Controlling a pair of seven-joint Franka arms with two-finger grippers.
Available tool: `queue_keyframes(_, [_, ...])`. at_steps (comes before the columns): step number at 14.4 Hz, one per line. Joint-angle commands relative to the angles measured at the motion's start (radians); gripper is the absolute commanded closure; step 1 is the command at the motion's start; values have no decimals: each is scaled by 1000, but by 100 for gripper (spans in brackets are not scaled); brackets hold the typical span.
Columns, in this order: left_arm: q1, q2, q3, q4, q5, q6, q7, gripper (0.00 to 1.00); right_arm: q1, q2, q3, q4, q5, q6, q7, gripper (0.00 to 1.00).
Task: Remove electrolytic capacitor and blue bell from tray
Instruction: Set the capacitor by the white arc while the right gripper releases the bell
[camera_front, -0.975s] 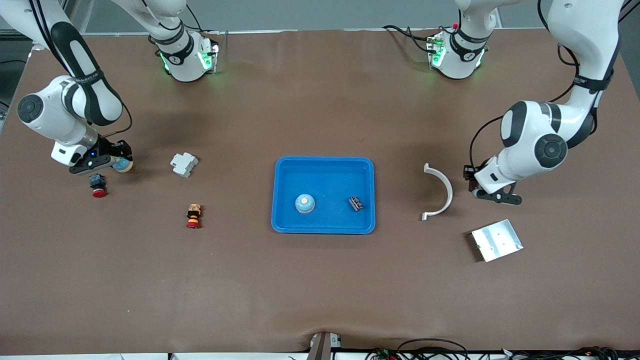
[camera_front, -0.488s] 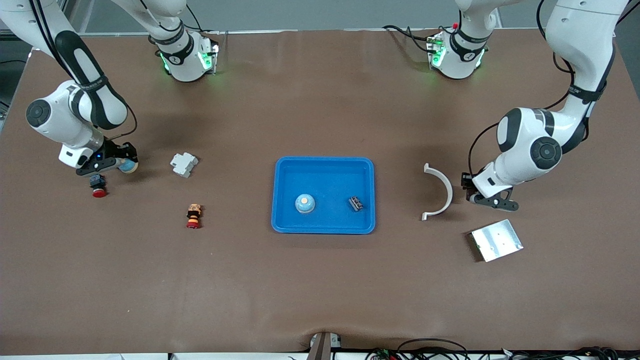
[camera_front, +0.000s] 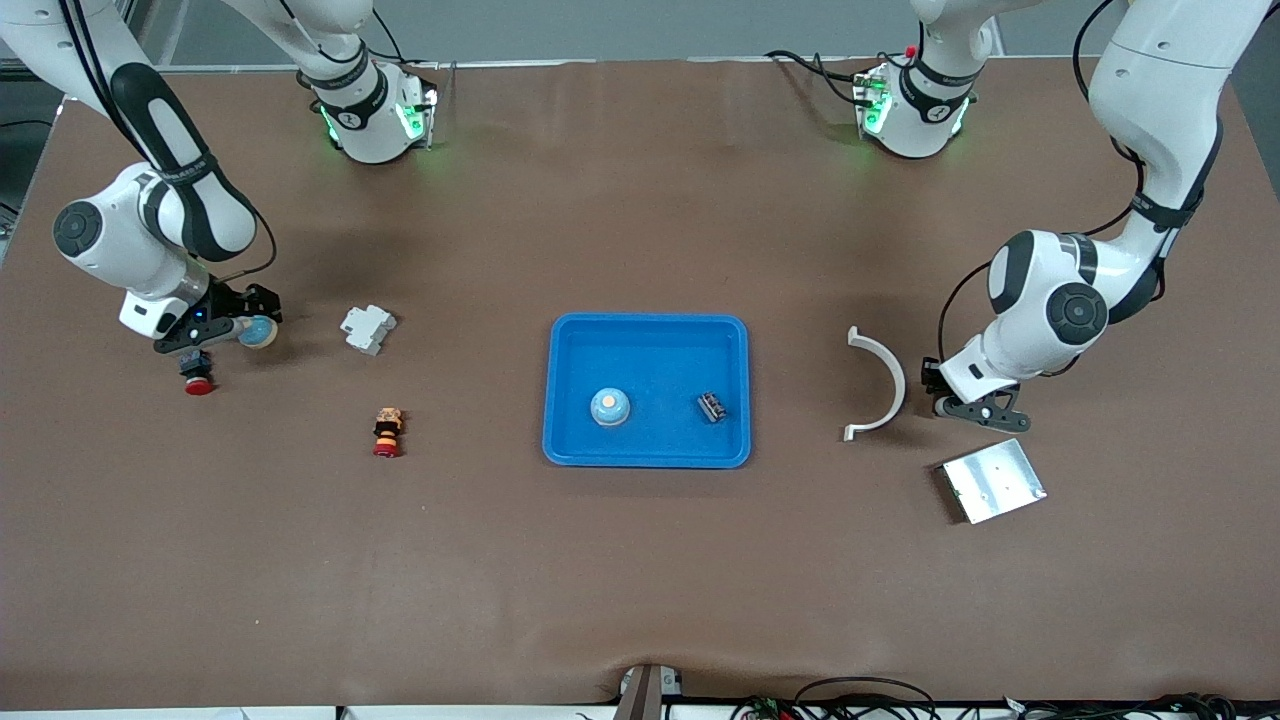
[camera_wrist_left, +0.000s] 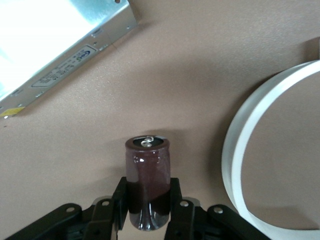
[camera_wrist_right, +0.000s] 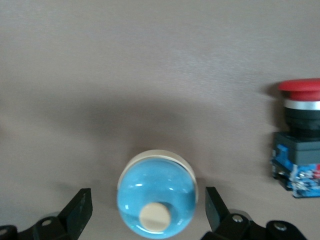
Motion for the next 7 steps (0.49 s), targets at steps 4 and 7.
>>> queue_keyframes(4, [28,26,-10,7,55,18,-29,85,21,-101,37,214,96,-417,19,0])
queue_keyframes(7, [28,26,-10,6,55,18,-32,76,52,-101,37,380,104,-592,74,0])
